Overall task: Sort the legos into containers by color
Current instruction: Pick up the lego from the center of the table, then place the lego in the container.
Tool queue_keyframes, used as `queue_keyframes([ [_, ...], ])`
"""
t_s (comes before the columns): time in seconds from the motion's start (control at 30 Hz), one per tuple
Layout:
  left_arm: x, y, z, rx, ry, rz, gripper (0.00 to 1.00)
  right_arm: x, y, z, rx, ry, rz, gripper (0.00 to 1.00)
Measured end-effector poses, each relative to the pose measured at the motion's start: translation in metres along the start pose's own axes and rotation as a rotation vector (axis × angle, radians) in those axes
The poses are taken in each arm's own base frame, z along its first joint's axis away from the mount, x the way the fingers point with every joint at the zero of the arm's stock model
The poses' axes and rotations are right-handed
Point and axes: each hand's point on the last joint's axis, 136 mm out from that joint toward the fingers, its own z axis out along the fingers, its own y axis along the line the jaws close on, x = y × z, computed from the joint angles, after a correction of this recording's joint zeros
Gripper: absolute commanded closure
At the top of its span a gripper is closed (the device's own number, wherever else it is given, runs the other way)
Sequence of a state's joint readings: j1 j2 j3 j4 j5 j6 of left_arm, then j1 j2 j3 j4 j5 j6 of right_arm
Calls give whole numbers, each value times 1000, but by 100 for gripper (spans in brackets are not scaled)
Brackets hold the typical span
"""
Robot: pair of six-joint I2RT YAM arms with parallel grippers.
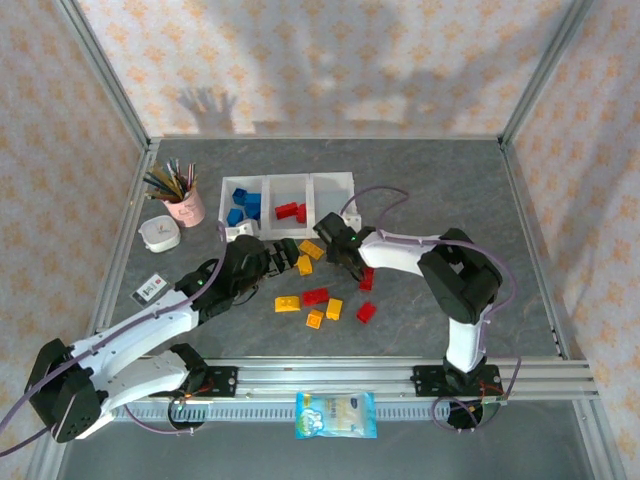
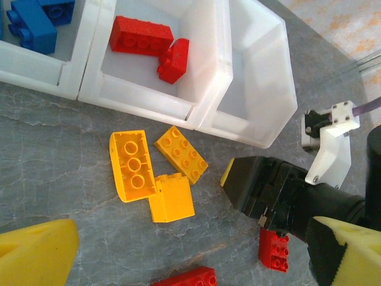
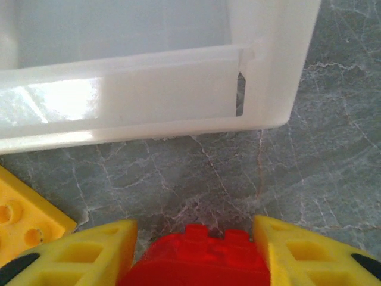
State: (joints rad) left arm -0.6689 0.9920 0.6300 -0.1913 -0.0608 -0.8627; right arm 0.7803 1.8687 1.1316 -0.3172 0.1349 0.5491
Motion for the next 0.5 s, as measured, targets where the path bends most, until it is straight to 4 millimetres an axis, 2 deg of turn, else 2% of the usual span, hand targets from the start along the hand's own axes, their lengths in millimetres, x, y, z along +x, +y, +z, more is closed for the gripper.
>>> queue_keyframes([
  [0.1, -5, -2, -5, 13, -18, -5, 1, 0, 1, -10, 3, -9, -20, 54],
  [0.2, -8, 0, -10, 6, -32, -3, 1, -6, 4, -28, 3, -40, -41, 54],
  [0.33, -19, 10, -14, -42, -49, 4, 1, -26, 22, -56, -33, -104, -74, 54],
  [0.5, -43, 25, -23, -89, -98, -20, 1, -58, 51, -79, -107, -173, -101, 54],
])
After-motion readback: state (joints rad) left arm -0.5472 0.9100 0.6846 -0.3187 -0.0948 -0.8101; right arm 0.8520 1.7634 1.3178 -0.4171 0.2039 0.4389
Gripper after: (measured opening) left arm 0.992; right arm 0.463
